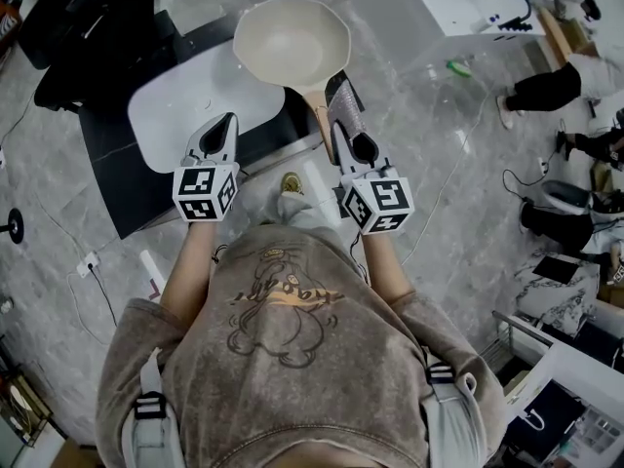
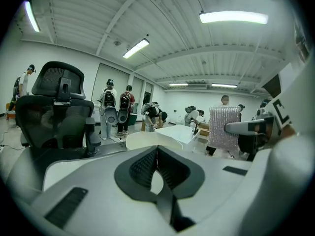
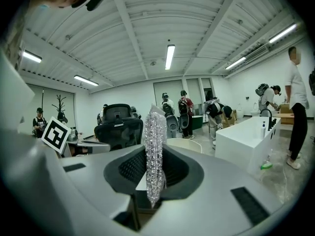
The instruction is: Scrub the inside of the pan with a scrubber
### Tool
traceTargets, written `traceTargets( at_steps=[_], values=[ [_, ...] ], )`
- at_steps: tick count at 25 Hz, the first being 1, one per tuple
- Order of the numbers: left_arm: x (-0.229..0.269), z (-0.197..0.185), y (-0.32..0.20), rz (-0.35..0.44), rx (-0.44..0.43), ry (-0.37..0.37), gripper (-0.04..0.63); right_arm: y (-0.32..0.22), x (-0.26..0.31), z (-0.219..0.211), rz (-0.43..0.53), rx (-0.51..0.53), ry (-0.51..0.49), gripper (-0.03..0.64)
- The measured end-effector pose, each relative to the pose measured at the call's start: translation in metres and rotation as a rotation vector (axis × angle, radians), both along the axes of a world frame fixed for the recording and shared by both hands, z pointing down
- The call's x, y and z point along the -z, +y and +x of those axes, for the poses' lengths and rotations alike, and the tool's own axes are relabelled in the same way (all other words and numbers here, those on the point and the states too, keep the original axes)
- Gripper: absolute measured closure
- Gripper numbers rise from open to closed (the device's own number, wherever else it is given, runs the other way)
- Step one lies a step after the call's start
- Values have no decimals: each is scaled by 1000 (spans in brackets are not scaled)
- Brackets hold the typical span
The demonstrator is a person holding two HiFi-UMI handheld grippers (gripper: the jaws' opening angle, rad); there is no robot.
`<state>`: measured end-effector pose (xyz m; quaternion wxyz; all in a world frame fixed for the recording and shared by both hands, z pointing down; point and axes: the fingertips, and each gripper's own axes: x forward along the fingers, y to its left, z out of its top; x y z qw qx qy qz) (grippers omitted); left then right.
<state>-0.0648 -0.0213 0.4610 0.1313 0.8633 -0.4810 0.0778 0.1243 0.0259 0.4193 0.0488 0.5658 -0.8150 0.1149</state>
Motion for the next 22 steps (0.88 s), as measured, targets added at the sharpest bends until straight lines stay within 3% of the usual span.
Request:
traceTargets(
  at_steps=[13,22],
  values=[
    [-1,22,-79,-35,96,-17,578,-93,-1,34,-16,86,-14,537],
    [-3,18,-115,-53,144,-35,578,-133,-7,33,-28,148,-26,537]
  ],
)
